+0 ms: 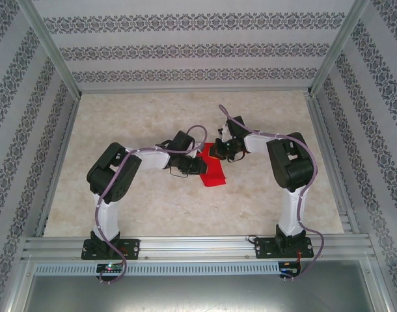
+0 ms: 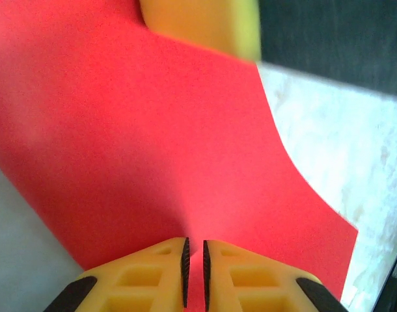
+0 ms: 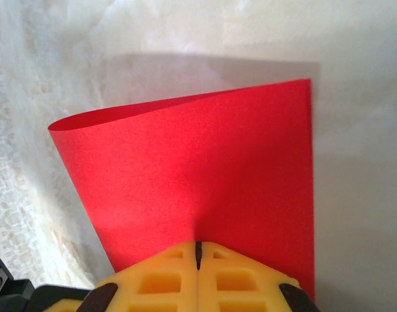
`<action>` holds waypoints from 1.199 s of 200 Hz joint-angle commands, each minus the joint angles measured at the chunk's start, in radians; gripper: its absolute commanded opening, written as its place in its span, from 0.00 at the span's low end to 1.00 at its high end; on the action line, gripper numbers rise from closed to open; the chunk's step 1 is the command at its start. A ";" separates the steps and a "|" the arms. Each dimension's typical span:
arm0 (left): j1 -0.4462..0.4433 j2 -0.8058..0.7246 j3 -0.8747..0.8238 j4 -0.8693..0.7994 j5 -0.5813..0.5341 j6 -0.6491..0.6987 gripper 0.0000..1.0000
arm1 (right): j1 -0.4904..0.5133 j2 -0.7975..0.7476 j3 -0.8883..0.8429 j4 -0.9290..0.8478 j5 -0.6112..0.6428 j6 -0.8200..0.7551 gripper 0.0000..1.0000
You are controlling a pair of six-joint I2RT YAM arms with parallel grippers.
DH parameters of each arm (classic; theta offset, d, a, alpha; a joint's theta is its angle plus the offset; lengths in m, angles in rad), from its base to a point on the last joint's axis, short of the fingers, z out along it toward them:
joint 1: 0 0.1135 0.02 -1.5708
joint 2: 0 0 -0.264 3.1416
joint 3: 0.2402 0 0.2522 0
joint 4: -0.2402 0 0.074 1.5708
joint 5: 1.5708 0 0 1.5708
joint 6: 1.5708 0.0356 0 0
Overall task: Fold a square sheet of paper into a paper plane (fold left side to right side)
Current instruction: First fold the square sheet of paper in half at the center of the table.
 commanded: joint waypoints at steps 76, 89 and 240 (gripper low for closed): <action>-0.081 -0.121 -0.132 -0.038 0.051 -0.006 0.18 | -0.018 0.017 -0.019 -0.094 0.102 -0.037 0.02; -0.075 -0.144 -0.127 -0.022 0.051 -0.023 0.18 | -0.018 0.014 -0.019 -0.093 0.103 -0.035 0.02; -0.065 -0.027 -0.090 0.044 0.033 -0.043 0.16 | -0.018 0.001 -0.018 -0.104 0.105 -0.038 0.02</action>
